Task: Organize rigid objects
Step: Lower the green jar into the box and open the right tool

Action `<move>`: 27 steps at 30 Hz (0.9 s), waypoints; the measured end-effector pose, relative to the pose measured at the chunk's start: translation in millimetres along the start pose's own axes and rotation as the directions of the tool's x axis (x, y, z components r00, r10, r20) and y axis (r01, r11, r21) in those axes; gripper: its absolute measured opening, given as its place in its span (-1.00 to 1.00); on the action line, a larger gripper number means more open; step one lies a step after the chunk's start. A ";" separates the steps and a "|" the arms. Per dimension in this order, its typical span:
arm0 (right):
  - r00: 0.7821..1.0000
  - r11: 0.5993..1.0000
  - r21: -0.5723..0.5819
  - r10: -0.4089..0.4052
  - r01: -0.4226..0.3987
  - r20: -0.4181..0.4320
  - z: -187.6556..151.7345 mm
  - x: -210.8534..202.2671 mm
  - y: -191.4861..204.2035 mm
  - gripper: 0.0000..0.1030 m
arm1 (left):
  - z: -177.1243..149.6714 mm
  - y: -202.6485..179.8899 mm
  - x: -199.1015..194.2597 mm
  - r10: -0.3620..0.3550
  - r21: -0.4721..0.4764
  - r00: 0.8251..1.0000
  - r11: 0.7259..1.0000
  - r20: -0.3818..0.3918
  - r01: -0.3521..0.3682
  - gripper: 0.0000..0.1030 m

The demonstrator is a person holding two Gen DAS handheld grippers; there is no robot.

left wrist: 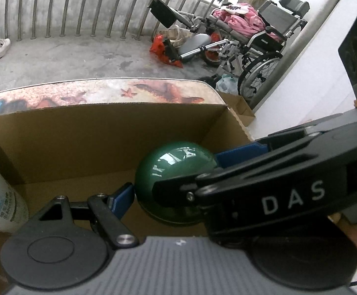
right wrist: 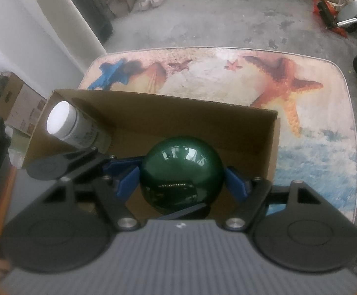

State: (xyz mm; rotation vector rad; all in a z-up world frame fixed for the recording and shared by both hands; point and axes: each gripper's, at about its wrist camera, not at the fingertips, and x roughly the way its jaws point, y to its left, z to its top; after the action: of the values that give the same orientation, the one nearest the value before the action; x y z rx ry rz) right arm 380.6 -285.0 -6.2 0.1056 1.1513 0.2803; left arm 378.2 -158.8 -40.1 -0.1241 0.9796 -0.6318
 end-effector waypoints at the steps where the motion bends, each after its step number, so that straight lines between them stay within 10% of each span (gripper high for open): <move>1: 1.000 1.000 -0.004 -0.003 0.003 0.000 0.0 -0.4 0.6 0.46 | 0.1 0.0 1.4 0.000 -0.004 1.000 1.000 -0.015 0.000 0.59; 16: 0.999 0.998 -0.056 -0.040 0.040 0.010 -1.8 1.4 6.3 0.44 | -3.3 2.8 9.6 0.026 -0.006 0.997 1.000 -0.068 -0.026 0.59; 27: 0.963 0.997 -0.010 0.081 -0.081 0.257 -34.5 -98.6 5.7 0.44 | -8.4 -12.0 -96.3 0.007 0.004 0.990 1.000 0.139 -0.007 0.75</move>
State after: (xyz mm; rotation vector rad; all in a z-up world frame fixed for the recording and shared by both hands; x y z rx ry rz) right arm 311.1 -308.5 68.3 0.1851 0.8904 0.3285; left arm 328.2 -114.0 30.4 -0.1589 0.8434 -0.6107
